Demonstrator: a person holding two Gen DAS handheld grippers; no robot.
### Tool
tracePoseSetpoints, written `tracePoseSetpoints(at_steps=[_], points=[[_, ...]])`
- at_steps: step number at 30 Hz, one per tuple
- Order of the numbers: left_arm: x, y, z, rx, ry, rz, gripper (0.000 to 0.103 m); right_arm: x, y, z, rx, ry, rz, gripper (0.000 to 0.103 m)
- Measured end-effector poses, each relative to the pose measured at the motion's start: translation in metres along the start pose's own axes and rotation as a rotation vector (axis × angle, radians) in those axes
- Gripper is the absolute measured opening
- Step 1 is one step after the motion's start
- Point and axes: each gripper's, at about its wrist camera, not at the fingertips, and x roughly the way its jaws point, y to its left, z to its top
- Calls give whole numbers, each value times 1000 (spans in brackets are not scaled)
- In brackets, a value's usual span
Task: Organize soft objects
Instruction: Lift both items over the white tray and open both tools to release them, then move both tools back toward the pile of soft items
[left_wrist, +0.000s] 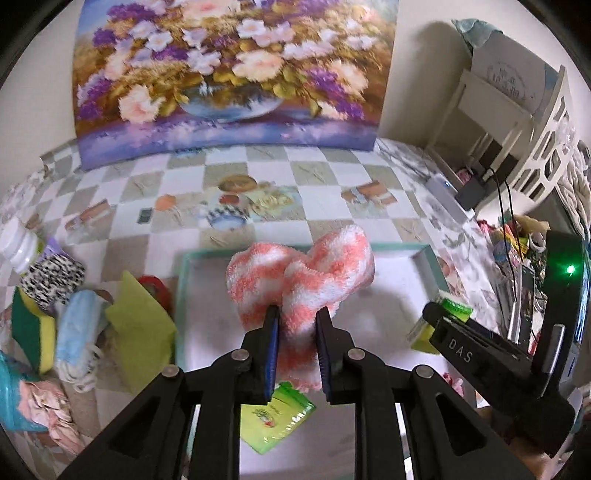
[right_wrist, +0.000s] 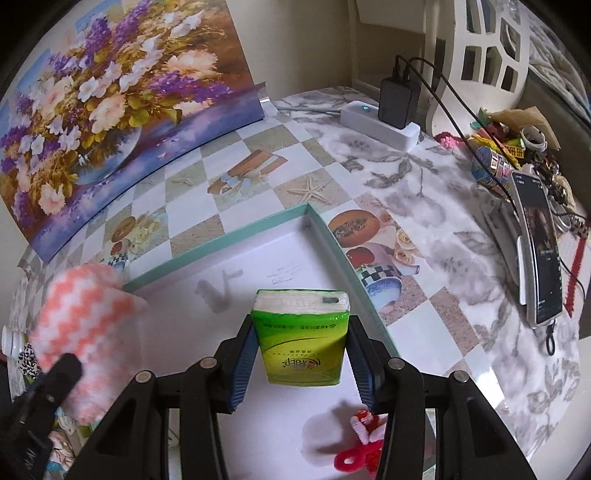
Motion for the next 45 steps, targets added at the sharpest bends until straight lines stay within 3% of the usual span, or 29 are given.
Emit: tracePoseSetpoints(at_steps=[5,7,9,13,17,19,28,33,45], points=[[0,0,-2,15,10,29,38,-2,5,-1,-32,4,-7,51],[-1,6,-1,-6,9,24,55,-2,7,-2,-50,7,-14,53],[-3,13,0,-29,10,29,59,-2,11,-3,-71,6,-21,59],[-4,31,-1,-89,22,53,72,-3,17,-6,-104,7,-22,62],[-2,53,-1,-163,41,97,73,0,26,-12,-137,20,-18,71],[-1,67,-3,-208,58,135,84,2,29,-16,-145,32,-14,73],[2,115,-15,-365,141,238,85,6,41,-27,-154,52,5,96],[1,136,-23,-423,180,271,85,2,52,-32,-182,54,24,97],[-28,152,-18,-381,163,291,85,-22,104,-54,-333,19,96,97]])
